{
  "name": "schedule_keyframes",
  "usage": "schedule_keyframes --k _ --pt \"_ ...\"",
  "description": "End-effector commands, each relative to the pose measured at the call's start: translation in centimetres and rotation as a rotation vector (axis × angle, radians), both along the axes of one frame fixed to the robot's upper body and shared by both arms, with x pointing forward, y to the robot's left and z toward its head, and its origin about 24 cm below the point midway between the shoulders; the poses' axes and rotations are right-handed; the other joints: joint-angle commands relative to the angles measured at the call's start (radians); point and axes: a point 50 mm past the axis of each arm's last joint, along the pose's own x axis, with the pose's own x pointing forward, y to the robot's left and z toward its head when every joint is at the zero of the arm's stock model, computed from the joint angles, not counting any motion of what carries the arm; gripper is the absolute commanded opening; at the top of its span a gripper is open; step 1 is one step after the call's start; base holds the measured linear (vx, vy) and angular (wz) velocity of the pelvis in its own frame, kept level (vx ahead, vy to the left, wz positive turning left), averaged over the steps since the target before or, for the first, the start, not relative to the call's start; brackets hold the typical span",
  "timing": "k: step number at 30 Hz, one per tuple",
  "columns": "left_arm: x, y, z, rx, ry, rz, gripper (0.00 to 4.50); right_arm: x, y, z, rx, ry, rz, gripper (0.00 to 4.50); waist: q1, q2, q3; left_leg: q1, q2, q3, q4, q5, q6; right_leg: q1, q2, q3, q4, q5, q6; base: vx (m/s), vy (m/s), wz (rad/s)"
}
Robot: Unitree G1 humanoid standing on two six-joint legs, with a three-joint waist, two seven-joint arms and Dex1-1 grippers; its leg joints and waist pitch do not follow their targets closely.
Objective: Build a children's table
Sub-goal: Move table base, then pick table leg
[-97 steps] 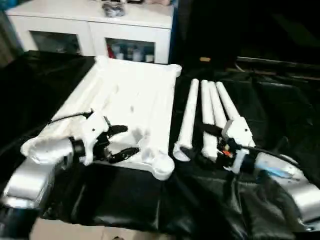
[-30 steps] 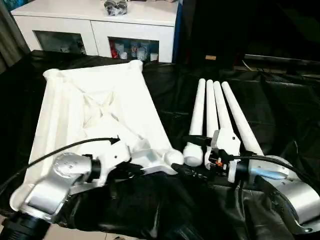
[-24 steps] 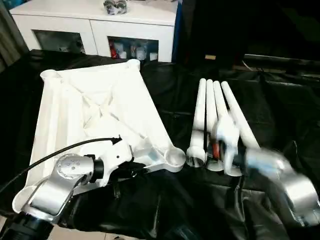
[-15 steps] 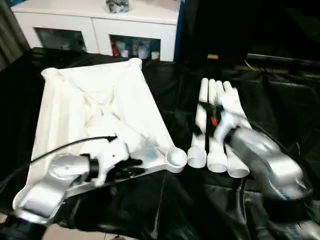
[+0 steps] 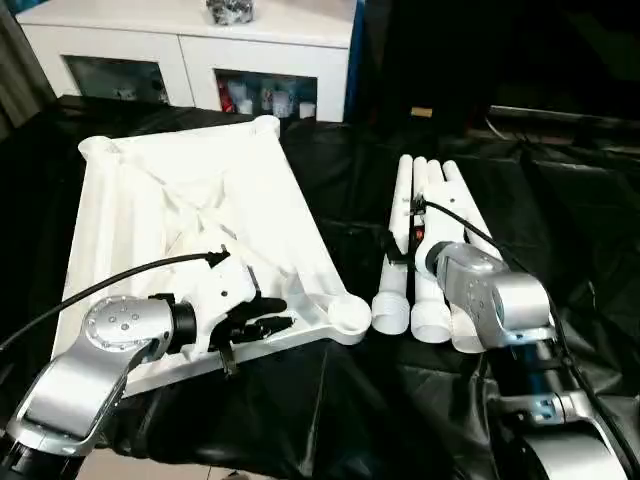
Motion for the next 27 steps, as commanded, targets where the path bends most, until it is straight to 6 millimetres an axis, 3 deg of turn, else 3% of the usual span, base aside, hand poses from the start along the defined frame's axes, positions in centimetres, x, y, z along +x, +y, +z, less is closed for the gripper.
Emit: schedule_keyframes --k 1,7,13,22,27 --pt "0.0 -0.3 0.9 -0.02 -0.021 0.0 1.04 0.3 0.1 0.4 -0.013 0.024 -0.02 4.5 -0.003 0.008 -0.057 0.003 0.04 -0.01 -0.087 -0.096 -0.042 0.048 -0.064 0.049 -0.059 -0.203 -0.181 0.0 0.0 0.0" --pt "0.0 -0.7 1.0 -0.02 -0.016 0.001 1.04 -0.1 1.5 0.0 0.038 0.075 0.069 4.5 -0.001 0.007 -0.058 0.001 0.039 -0.01 -0.085 -0.087 -0.039 0.048 -0.064 0.049 -0.059 -0.191 -0.178 0.0 0.0 0.0" --pt "-0.1 -0.8 1.1 -0.02 -0.007 0.003 1.04 0.1 1.3 -0.6 0.005 0.111 0.041 4.5 0.001 0.005 -0.06 0.001 0.038 -0.008 -0.083 -0.055 -0.039 0.05 -0.064 0.049 -0.054 -0.15 -0.19 0.0 0.0 0.0" --pt "-0.1 -0.8 1.2 -0.015 0.0 0.011 1.04 0.4 1.2 -1.2 -0.012 0.181 0.022 4.5 -0.001 0.0 -0.059 -0.001 0.037 -0.008 -0.083 -0.064 -0.038 0.05 -0.064 0.049 -0.055 -0.181 -0.185 0.0 0.0 0.0" --pt "0.1 -0.9 1.2 -0.011 -0.003 0.011 1.04 0.4 1.1 -1.9 0.017 0.253 0.022 4.5 -0.001 0.003 -0.059 0.002 0.038 -0.008 -0.083 -0.071 -0.041 0.048 -0.064 0.048 -0.056 -0.188 -0.184 0.0 0.0 0.0"
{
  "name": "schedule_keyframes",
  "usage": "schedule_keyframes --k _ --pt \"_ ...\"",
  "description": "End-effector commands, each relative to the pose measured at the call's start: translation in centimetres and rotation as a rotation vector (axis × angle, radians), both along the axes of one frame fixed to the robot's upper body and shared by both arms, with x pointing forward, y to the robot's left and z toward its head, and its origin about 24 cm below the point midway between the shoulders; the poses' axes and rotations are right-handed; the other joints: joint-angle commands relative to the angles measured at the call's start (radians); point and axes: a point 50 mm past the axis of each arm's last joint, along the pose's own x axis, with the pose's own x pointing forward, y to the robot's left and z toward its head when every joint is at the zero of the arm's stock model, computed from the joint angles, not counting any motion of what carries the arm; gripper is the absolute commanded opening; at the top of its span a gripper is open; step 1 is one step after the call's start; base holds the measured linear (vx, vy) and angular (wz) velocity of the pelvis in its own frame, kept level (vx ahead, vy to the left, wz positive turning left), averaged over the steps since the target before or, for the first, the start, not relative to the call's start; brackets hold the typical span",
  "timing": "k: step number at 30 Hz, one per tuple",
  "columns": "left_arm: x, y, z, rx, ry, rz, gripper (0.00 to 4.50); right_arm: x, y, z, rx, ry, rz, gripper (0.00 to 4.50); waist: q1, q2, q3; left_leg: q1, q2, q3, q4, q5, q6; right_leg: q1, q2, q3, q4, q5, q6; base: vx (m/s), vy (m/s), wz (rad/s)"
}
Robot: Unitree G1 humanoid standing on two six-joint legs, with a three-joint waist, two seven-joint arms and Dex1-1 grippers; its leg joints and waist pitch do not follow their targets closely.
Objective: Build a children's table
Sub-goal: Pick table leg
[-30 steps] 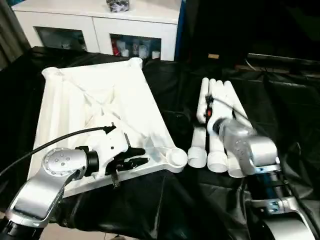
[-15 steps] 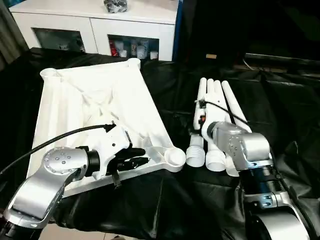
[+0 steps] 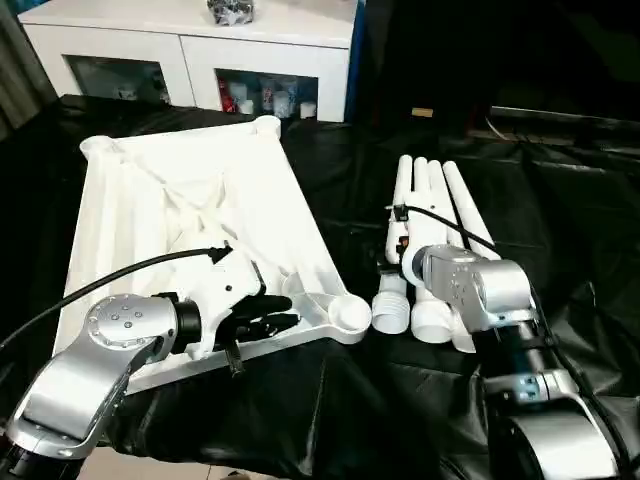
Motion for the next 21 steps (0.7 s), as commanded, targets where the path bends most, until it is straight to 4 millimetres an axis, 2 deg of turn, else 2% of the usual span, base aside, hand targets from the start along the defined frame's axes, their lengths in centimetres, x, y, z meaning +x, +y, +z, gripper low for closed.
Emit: schedule_keyframes --k 1,2,4,5,6,7,8,10,11,12,15,18,19,21 --pt "0.3 -0.2 0.5 0.014 -0.025 -0.012 1.04 0.0 -0.3 -0.6 0.015 0.06 -0.012 4.5 -0.003 0.005 -0.059 0.001 0.038 -0.008 -0.083 -0.072 -0.04 0.049 -0.065 0.048 -0.057 -0.184 -0.185 0.0 0.0 0.0" --pt "0.3 -0.2 0.5 0.014 -0.025 -0.012 1.04 0.0 -0.3 -0.6 0.015 0.06 -0.012 4.5 -0.002 0.005 -0.059 0.002 0.038 -0.008 -0.083 -0.073 -0.04 0.049 -0.064 0.048 -0.058 -0.186 -0.186 0.0 0.0 0.0" --pt "0.5 -0.3 0.5 0.017 -0.03 -0.016 1.12 0.2 -0.4 -0.8 0.019 0.074 -0.025 4.15 0.001 0.004 -0.062 0.003 0.037 -0.006 -0.081 -0.061 -0.038 0.05 -0.065 0.048 -0.056 -0.169 -0.192 0.0 0.0 0.0" --pt "0.6 -0.5 0.6 0.02 -0.036 -0.025 1.12 0.4 -0.6 -0.9 0.03 0.09 -0.04 4.15 0.0 -0.002 -0.063 0.002 0.037 -0.005 -0.08 -0.054 -0.035 0.051 -0.065 0.049 -0.053 -0.153 -0.193 0.0 0.0 0.0" --pt "0.6 -0.5 0.6 0.02 -0.036 -0.025 1.12 0.4 -0.6 -0.9 0.03 0.09 -0.04 4.12 -0.001 -0.001 -0.063 0.0 0.036 -0.007 -0.081 -0.052 -0.034 0.052 -0.064 0.048 -0.05 -0.149 -0.197 0.0 0.0 0.0" --pt "0.8 -0.7 0.7 0.028 -0.05 -0.033 1.12 0.7 -0.8 -1.0 0.032 0.099 -0.054 3.89 -0.002 0.001 -0.063 0.0 0.036 -0.006 -0.08 -0.055 -0.033 0.05 -0.064 0.047 -0.052 -0.149 -0.202 0.0 0.0 0.0" --pt "1.0 -0.8 0.8 0.037 -0.059 -0.04 1.12 1.0 -0.9 -1.0 0.032 0.107 -0.061 3.89 0.0 0.007 -0.063 0.0 0.036 -0.006 -0.079 -0.053 -0.034 0.051 -0.065 0.048 -0.051 -0.142 -0.204 0.0 0.0 0.0" --pt "1.2 -1.1 0.9 0.044 -0.065 -0.061 1.12 1.4 -1.0 -0.9 0.029 0.114 -0.064 3.67 -0.003 0.002 -0.062 -0.003 0.035 -0.005 -0.079 -0.066 -0.035 0.053 -0.066 0.048 -0.054 -0.159 -0.205 0.0 0.0 0.0" --pt "1.3 -1.1 0.9 0.042 -0.067 -0.065 1.12 1.5 -1.0 -0.8 0.028 0.117 -0.064 3.57 -0.002 0.003 -0.062 -0.002 0.036 -0.005 -0.078 -0.068 -0.036 0.052 -0.067 0.048 -0.054 -0.169 -0.205 0.0 0.0 0.0" --pt "1.3 -1.1 0.9 0.043 -0.068 -0.065 1.4 1.5 -1.0 -0.8 0.028 0.118 -0.064 3.51 -0.003 0.002 -0.063 -0.003 0.035 -0.005 -0.077 -0.065 -0.035 0.052 -0.067 0.048 -0.054 -0.168 -0.205 0.0 0.0 0.0" --pt "1.4 -1.2 1.0 0.038 -0.066 -0.068 1.51 1.8 -1.1 -0.6 0.035 0.123 -0.075 3.22 -0.004 -0.003 -0.064 -0.005 0.036 -0.004 -0.076 -0.059 -0.03 0.053 -0.065 0.048 -0.053 -0.167 -0.204 0.0 0.0 0.0" --pt "1.5 -1.4 1.0 0.036 -0.069 -0.074 1.87 1.9 -1.1 -0.6 0.038 0.132 -0.079 2.93 -0.004 -0.003 -0.063 -0.003 0.036 -0.003 -0.075 -0.074 -0.031 0.049 -0.065 0.048 -0.053 -0.187 -0.205 0.0 0.0 0.0" --pt "1.5 -1.5 1.0 0.035 -0.072 -0.075 1.91 1.9 -1.1 -0.6 0.043 0.139 -0.081 2.84 -0.006 -0.01 -0.062 -0.005 0.036 -0.003 -0.076 -0.077 -0.029 0.05 -0.064 0.048 -0.055 -0.195 -0.202 0.0 0.0 0.0" --pt "1.6 -1.5 1.0 0.035 -0.073 -0.076 2.09 1.9 -1.1 -0.7 0.046 0.145 -0.082 2.7 -0.004 -0.006 -0.06 -0.005 0.036 -0.004 -0.076 -0.092 -0.032 0.048 -0.066 0.048 -0.058 -0.231 -0.194 0.0 0.0 0.0"
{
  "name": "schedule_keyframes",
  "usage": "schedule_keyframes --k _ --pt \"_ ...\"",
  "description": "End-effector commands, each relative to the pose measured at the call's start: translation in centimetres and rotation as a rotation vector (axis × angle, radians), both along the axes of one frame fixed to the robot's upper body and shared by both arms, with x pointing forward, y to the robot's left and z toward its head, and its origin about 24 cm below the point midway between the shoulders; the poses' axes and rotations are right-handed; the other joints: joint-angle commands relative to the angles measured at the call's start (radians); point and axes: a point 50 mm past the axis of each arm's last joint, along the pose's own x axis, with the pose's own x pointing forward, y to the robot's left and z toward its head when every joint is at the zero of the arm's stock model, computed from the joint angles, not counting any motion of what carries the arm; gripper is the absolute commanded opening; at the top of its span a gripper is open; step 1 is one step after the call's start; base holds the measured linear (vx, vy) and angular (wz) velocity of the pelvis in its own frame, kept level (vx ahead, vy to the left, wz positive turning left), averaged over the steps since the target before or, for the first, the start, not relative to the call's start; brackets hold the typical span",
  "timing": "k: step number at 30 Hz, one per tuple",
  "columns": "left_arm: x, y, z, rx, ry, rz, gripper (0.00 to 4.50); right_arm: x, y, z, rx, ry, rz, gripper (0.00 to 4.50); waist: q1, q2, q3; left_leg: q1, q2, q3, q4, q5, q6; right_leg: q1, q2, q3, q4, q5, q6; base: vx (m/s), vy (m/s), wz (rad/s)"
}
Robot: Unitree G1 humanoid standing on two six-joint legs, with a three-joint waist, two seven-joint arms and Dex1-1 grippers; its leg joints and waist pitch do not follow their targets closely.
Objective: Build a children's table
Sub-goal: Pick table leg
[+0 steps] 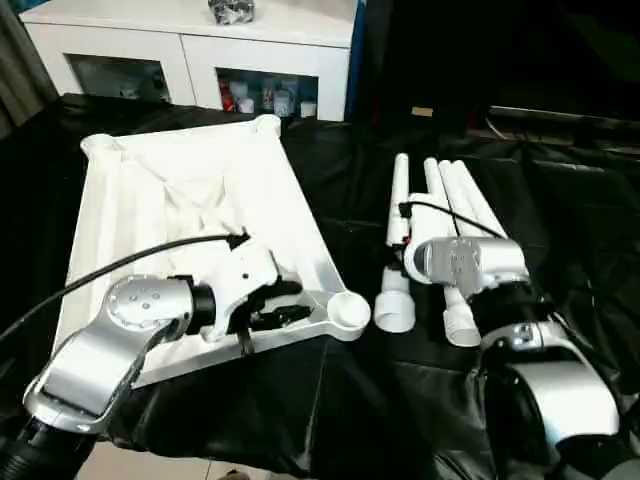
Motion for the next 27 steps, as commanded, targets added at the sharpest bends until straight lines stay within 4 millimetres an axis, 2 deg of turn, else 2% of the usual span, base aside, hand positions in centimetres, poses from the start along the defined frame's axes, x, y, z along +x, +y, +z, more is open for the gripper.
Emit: schedule_keyframes --k 1,4,5,6,9,11,14,15,16,17,18,19,21,22,23,24,25,26,27 --pt "0.1 -0.2 0.0 0.003 -0.005 -0.012 2.21 0.0 -0.2 0.0 0.013 0.01 -0.013 2.62 -0.004 -0.005 -0.063 -0.005 0.037 -0.005 -0.076 -0.1 -0.032 0.057 -0.067 0.047 -0.067 -0.248 -0.182 0.0 0.0 0.0" --pt "0.0 -0.3 -0.1 -0.003 -0.001 -0.011 2.35 -0.2 0.0 -0.5 0.018 0.037 -0.014 2.4 -0.005 -0.005 -0.062 -0.004 0.038 -0.006 -0.077 -0.101 -0.039 0.054 -0.066 0.047 -0.068 -0.257 -0.174 0.0 0.0 0.0" --pt "0.0 -0.3 -0.1 -0.003 -0.001 -0.011 2.52 -0.2 0.0 -0.5 0.018 0.037 -0.014 2.25 -0.006 -0.006 -0.062 -0.002 0.038 -0.005 -0.077 -0.109 -0.043 0.051 -0.064 0.046 -0.069 -0.253 -0.173 0.0 0.0 0.0" --pt "-0.1 -0.3 -0.1 -0.006 0.0 -0.012 2.52 -0.2 0.0 -0.7 0.025 0.045 -0.017 2.25 -0.006 -0.004 -0.062 -0.002 0.038 -0.006 -0.078 -0.11 -0.045 0.051 -0.065 0.046 -0.067 -0.248 -0.174 0.0 0.0 0.0" --pt "0.1 -0.3 0.2 -0.023 -0.003 -0.004 2.75 -0.2 -0.1 -1.0 0.042 0.056 -0.033 1.98 -0.007 -0.008 -0.063 -0.002 0.038 -0.005 -0.077 -0.117 -0.047 0.052 -0.064 0.046 -0.066 -0.223 -0.186 0.0 0.0 0.0" --pt "0.2 -0.2 0.2 -0.024 -0.006 0.007 3.03 -0.1 -0.1 -1.0 0.043 0.059 -0.036 1.84 -0.006 -0.007 -0.063 -0.002 0.038 -0.006 -0.078 -0.122 -0.047 0.052 -0.064 0.046 -0.067 -0.231 -0.185 0.0 0.0 0.0" --pt "0.5 0.0 0.2 -0.027 -0.011 0.037 3.17 -0.1 -0.3 -1.1 0.043 0.055 -0.05 1.8 -0.006 -0.008 -0.061 -0.001 0.037 -0.006 -0.078 -0.141 -0.049 0.051 -0.065 0.045 -0.071 -0.26 -0.18 0.0 0.0 0.0" --pt "0.6 0.1 0.3 -0.03 -0.017 0.041 3.35 0.0 -0.3 -1.1 0.046 0.054 -0.056 1.79 -0.004 -0.004 -0.062 -0.001 0.037 -0.007 -0.078 -0.141 -0.05 0.051 -0.065 0.045 -0.07 -0.262 -0.178 0.0 0.0 0.0" --pt "0.8 -0.1 0.5 -0.072 -0.017 0.07 3.35 0.1 -0.5 -0.9 0.081 0.039 -0.078 1.79 -0.006 -0.007 -0.062 -0.001 0.037 -0.006 -0.078 -0.141 -0.049 0.051 -0.064 0.046 -0.071 -0.26 -0.176 0.0 0.0 0.0" --pt "1.1 -0.2 0.6 -0.093 -0.022 0.091 3.51 0.3 -0.6 -0.6 0.111 0.014 -0.086 1.79 -0.003 -0.001 -0.064 0.0 0.037 -0.007 -0.077 -0.137 -0.052 0.052 -0.065 0.046 -0.068 -0.247 -0.179 0.0 0.0 0.0" --pt "1.1 -0.2 0.6 -0.093 -0.022 0.091 3.56 0.3 -0.6 -0.6 0.111 0.014 -0.086 1.79 -0.004 -0.003 -0.065 -0.001 0.037 -0.006 -0.076 -0.133 -0.051 0.053 -0.064 0.046 -0.069 -0.232 -0.182 0.0 0.0 0.0" --pt "1.5 -0.3 0.7 -0.117 -0.018 0.127 3.63 0.5 -0.7 -0.1 0.165 -0.022 -0.096 1.79 -0.003 -0.008 -0.066 -0.003 0.038 -0.006 -0.077 -0.122 -0.045 0.055 -0.062 0.046 -0.066 -0.204 -0.187 0.0 0.0 0.0" --pt "2.2 -0.5 1.0 -0.165 -0.027 0.183 3.63 0.8 -0.9 0.9 0.258 -0.09 -0.096 1.79 -0.002 -0.009 -0.067 -0.005 0.036 -0.005 -0.076 -0.111 -0.036 0.058 -0.062 0.046 -0.065 -0.186 -0.191 0.0 0.0 0.0" --pt "3.9 -0.9 2.1 -0.289 -0.047 0.303 3.74 0.9 -1.2 2.6 0.416 -0.209 -0.064 1.79 0.0 -0.013 -0.067 -0.005 0.036 -0.001 -0.072 -0.1 -0.021 0.062 -0.062 0.048 -0.066 -0.157 -0.2 0.0 0.0 0.0" --pt "4.9 -1.2 2.7 -0.375 -0.029 0.377 3.97 0.7 -1.6 3.6 0.472 -0.29 -0.012 1.79 0.008 -0.012 -0.07 0.004 0.039 0.001 -0.071 -0.09 -0.006 0.058 -0.062 0.049 -0.068 -0.126 -0.208 0.0 0.0 0.0" --pt "4.9 -1.2 2.7 -0.375 -0.029 0.377 3.97 0.7 -1.6 3.6 0.472 -0.29 -0.012 1.79 0.009 -0.012 -0.07 0.003 0.037 0.002 -0.07 -0.083 0.002 0.06 -0.058 0.047 -0.068 -0.11 -0.212 0.0 0.0 0.0" --pt "5.4 -1.5 3.0 -0.438 -0.001 0.42 4.02 0.4 -1.7 4.2 0.5 -0.337 0.036 1.79 0.012 -0.014 -0.072 0.001 0.041 -0.002 -0.071 -0.069 0.007 0.064 -0.063 0.047 -0.064 -0.094 -0.22 0.0 0.0 0.0" --pt "5.9 -1.8 3.4 -0.507 0.034 0.445 4.07 -0.1 -1.7 4.6 0.534 -0.37 0.088 1.79 0.013 -0.02 -0.071 -0.01 0.038 -0.004 -0.071 -0.041 0.028 0.072 -0.064 0.044 -0.063 -0.076 -0.225 0.0 0.0 0.0" --pt "6.6 -2.5 4.2 -0.644 0.104 0.466 4.19 -1.0 -1.9 5.5 0.609 -0.433 0.17 1.79 0.014 -0.015 -0.071 -0.008 0.04 -0.004 -0.069 -0.045 0.03 0.072 -0.067 0.045 -0.062 -0.081 -0.231 0.0 0.0 0.0"
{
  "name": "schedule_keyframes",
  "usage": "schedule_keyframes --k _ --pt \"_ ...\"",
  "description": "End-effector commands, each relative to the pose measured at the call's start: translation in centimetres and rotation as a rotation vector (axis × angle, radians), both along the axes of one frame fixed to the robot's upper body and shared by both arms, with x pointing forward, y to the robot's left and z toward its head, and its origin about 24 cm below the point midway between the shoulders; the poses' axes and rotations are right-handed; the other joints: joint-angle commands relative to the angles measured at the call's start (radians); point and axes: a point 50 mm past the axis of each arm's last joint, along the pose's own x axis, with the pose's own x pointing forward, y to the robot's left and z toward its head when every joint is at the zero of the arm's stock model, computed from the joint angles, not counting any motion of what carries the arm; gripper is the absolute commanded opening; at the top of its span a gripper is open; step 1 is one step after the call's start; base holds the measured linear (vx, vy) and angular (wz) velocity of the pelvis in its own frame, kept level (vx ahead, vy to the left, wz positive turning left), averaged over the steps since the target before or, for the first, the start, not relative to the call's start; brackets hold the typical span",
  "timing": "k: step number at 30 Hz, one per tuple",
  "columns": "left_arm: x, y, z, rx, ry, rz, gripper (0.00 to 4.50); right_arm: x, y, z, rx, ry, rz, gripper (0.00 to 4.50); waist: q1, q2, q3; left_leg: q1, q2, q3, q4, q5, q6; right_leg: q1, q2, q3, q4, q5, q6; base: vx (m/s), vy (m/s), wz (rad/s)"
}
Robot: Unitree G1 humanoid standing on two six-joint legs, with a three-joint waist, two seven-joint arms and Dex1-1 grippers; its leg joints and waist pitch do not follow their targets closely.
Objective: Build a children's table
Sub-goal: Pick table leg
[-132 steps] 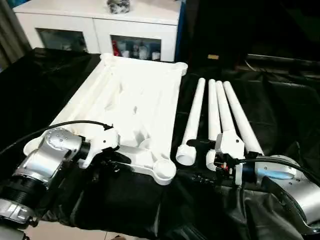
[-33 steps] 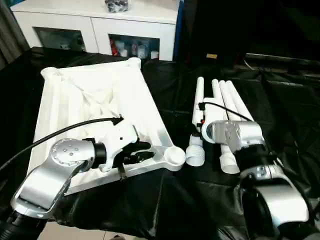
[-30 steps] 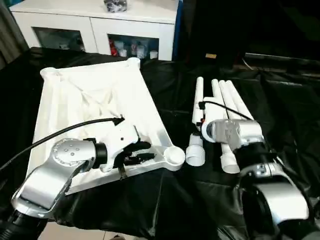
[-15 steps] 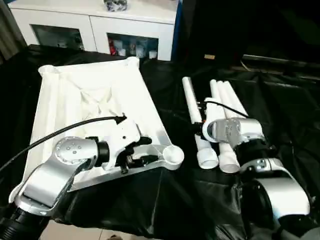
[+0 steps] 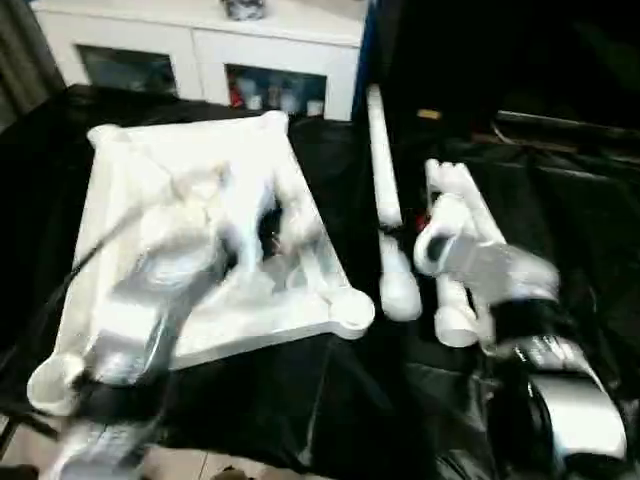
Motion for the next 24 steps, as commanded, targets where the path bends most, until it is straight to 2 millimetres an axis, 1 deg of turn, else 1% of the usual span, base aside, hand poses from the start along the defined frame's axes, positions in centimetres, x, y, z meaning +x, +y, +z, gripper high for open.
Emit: schedule_keyframes --k 1,2,3,4,5,6,7,8,9,10,11,12,13,15,16,19,20,21,22,23,24 --pt "0.9 -0.2 0.7 -0.21 0.094 0.03 4.19 -1.2 -0.3 2.5 0.113 -0.166 0.121 1.79 0.011 0.001 -0.074 -0.001 0.036 -0.002 -0.066 -0.045 0.043 0.076 -0.068 0.047 -0.065 -0.072 -0.237 0.0 0.0 0.0" --pt "0.9 -0.2 0.7 -0.21 0.094 0.03 4.32 -1.2 -0.3 2.5 0.113 -0.166 0.121 1.78 0.014 -0.002 -0.074 -0.002 0.036 -0.003 -0.065 -0.038 0.054 0.074 -0.068 0.047 -0.066 -0.065 -0.244 0.0 0.0 0.0" --pt "1.5 -1.1 1.4 -0.327 0.156 0.004 4.41 -2.3 -0.5 3.2 0.156 -0.219 0.186 1.78 0.007 0.006 -0.072 -0.014 0.035 -0.008 -0.069 -0.023 0.061 0.079 -0.066 0.044 -0.062 -0.072 -0.251 0.0 0.0 0.0" --pt "1.6 -1.3 1.6 -0.35 0.169 -0.007 4.45 -2.6 -0.5 3.3 0.164 -0.229 0.204 1.78 0.018 0.009 -0.075 0.003 0.038 -0.006 -0.064 -0.038 0.069 0.067 -0.067 0.043 -0.071 -0.098 -0.246 0.0 0.0 0.0" --pt "1.7 -1.7 1.9 -0.38 0.179 -0.033 4.45 -3.1 -0.4 3.6 0.179 -0.244 0.235 1.78 0.013 0.006 -0.074 -0.009 0.033 -0.008 -0.067 -0.03 0.074 0.075 -0.065 0.04 -0.072 -0.112 -0.243 0.0 0.0 0.0" --pt "1.6 -2.0 2.1 -0.397 0.186 -0.062 4.48 -3.5 -0.3 3.8 0.189 -0.263 0.261 1.78 0.015 0.011 -0.073 -0.005 0.036 -0.009 -0.067 -0.039 0.075 0.071 -0.067 0.039 -0.076 -0.13 -0.241 0.0 0.0 0.0" --pt "1.5 -2.6 2.4 -0.421 0.199 -0.094 4.49 -4.1 -0.1 4.4 0.218 -0.297 0.3 1.78 0.012 0.008 -0.074 -0.006 0.038 -0.009 -0.067 -0.037 0.076 0.073 -0.067 0.038 -0.077 -0.142 -0.236 0.0 0.0 0.0" --pt "1.4 -2.8 2.5 -0.428 0.206 -0.104 4.5 -4.3 -0.1 4.6 0.228 -0.308 0.314 1.78 0.013 0.006 -0.074 -0.006 0.039 -0.009 -0.067 -0.034 0.079 0.07 -0.068 0.038 -0.078 -0.146 -0.237 0.0 0.0 0.0" --pt "1.5 -3.1 2.6 -0.432 0.215 -0.112 4.5 -4.4 0.0 4.7 0.237 -0.318 0.326 1.78 0.013 0.009 -0.073 -0.009 0.04 -0.012 -0.068 -0.03 0.079 0.072 -0.069 0.036 -0.078 -0.15 -0.234 0.0 0.0 0.0" --pt "1.5 -3.4 2.8 -0.434 0.219 -0.116 4.5 -4.7 0.1 4.9 0.243 -0.33 0.341 1.78 0.013 0.009 -0.073 -0.005 0.041 -0.01 -0.067 -0.032 0.079 0.068 -0.068 0.037 -0.081 -0.156 -0.23 0.0 0.0 0.0" --pt "1.5 -4.1 3.2 -0.462 0.228 -0.136 4.5 -5.1 0.3 4.9 0.237 -0.344 0.369 1.78 0.012 0.012 -0.072 -0.005 0.042 -0.011 -0.068 -0.031 0.078 0.067 -0.067 0.036 -0.083 -0.159 -0.229 0.0 0.0 0.0" --pt "1.4 -4.4 3.4 -0.48 0.238 -0.142 4.5 -5.3 0.4 4.9 0.234 -0.35 0.381 1.78 0.012 0.011 -0.072 -0.004 0.042 -0.01 -0.067 -0.033 0.077 0.067 -0.067 0.036 -0.084 -0.159 -0.229 0.0 0.0 0.0" --pt "1.4 -4.6 3.5 -0.488 0.243 -0.155 4.5 -5.5 0.5 5.0 0.228 -0.353 0.39 1.78 0.016 0.015 -0.072 -0.003 0.043 -0.012 -0.067 -0.028 0.076 0.068 -0.07 0.037 -0.082 -0.146 -0.234 0.0 0.0 0.0" --pt "1.3 -4.8 3.6 -0.491 0.247 -0.164 4.5 -5.6 0.5 5.0 0.225 -0.356 0.396 1.78 0.015 0.011 -0.073 -0.006 0.042 -0.013 -0.068 -0.024 0.075 0.07 -0.069 0.036 -0.081 -0.136 -0.235 0.0 0.0 0.0" --pt "1.3 -5.1 3.7 -0.493 0.255 -0.167 4.5 -5.7 0.6 5.0 0.215 -0.358 0.405 1.78 0.015 0.013 -0.073 -0.005 0.043 -0.013 -0.068 -0.028 0.072 0.07 -0.068 0.036 -0.083 -0.139 -0.233 0.0 0.0 0.0" --pt "1.4 -5.5 3.5 -0.478 0.273 -0.159 4.5 -5.9 0.6 5.1 0.199 -0.361 0.412 1.78 0.016 0.013 -0.073 -0.006 0.042 -0.013 -0.068 -0.02 0.074 0.071 -0.067 0.036 -0.081 -0.123 -0.233 0.0 0.0 0.0" --pt "1.4 -5.5 3.5 -0.478 0.273 -0.159 4.13 -5.9 0.6 5.1 0.199 -0.361 0.412 1.78 0.016 0.013 -0.073 -0.006 0.041 -0.013 -0.068 -0.02 0.076 0.071 -0.067 0.036 -0.082 -0.123 -0.231 0.0 0.0 0.0" --pt "1.6 -5.7 3.3 -0.465 0.296 -0.118 4.13 -5.8 0.7 5.2 0.164 -0.365 0.392 1.78 0.016 0.018 -0.073 -0.007 0.042 -0.014 -0.068 -0.021 0.074 0.072 -0.069 0.036 -0.082 -0.126 -0.229 0.0 0.0 0.0" --pt "2.0 -5.9 3.0 -0.445 0.31 -0.069 4.07 -5.7 0.8 5.3 0.129 -0.37 0.369 1.78 0.014 0.016 -0.073 -0.005 0.043 -0.015 -0.067 -0.017 0.069 0.071 -0.067 0.036 -0.082 -0.121 -0.223 0.0 0.0 0.0" --pt "2.2 -5.9 2.7 -0.431 0.322 -0.025 4.07 -5.5 0.8 5.4 0.098 -0.374 0.344 1.78 0.014 0.016 -0.073 -0.004 0.041 -0.014 -0.067 -0.018 0.07 0.071 -0.067 0.036 -0.084 -0.126 -0.221 0.0 0.0 0.0" --pt "2.3 -6.0 2.6 -0.423 0.328 0.002 3.93 -5.4 0.9 5.5 0.08 -0.377 0.328 1.78 0.013 0.017 -0.071 -0.004 0.042 -0.014 -0.068 -0.021 0.069 0.069 -0.067 0.036 -0.086 -0.134 -0.217 0.0 0.0 0.0"
